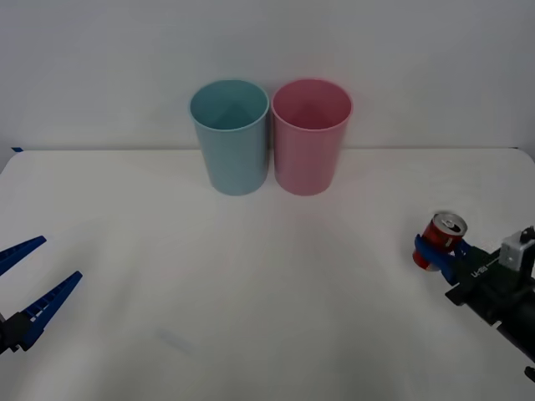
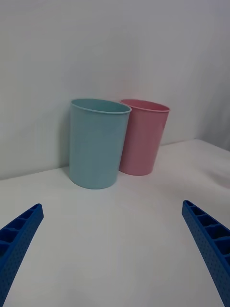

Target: Grasp the object on the table and drop it into the matching bin: aluminum can to the light blue bin, PET bottle to the pink bin.

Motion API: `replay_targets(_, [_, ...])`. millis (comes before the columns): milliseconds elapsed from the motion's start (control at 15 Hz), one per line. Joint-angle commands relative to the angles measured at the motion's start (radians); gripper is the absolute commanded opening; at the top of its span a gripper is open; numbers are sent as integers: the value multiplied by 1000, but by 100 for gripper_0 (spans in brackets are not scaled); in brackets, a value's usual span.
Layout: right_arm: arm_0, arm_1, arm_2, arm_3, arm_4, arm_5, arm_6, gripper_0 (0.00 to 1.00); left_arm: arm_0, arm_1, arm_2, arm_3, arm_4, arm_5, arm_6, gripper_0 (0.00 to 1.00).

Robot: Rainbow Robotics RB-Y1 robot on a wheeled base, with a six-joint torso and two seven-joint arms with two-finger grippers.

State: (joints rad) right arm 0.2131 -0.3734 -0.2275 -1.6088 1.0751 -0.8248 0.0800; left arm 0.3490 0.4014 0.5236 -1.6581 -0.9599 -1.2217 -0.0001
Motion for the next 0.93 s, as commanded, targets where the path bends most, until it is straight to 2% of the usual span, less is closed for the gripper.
replay_targets(67, [-11, -21, 2, -65, 0, -28, -105, 0, 0, 0, 0, 0, 0, 0, 0, 100])
replay_targets(267, [-49, -45, 11, -105, -4, -62, -184, 0, 0, 0, 0, 0, 0, 0, 0, 100])
replay_targets(467, [-100, -102, 60, -141, -60, -77, -253, 0, 0, 0, 0, 0, 0, 0, 0, 100])
replay_targets(600, [-149, -133, 82, -151, -87, -86, -264, 0, 0, 0, 0, 0, 0, 0, 0, 100])
replay_targets(933, [-287, -162, 125, -149, -90, -97, -292, 0, 0, 0, 0, 0, 0, 0, 0, 100])
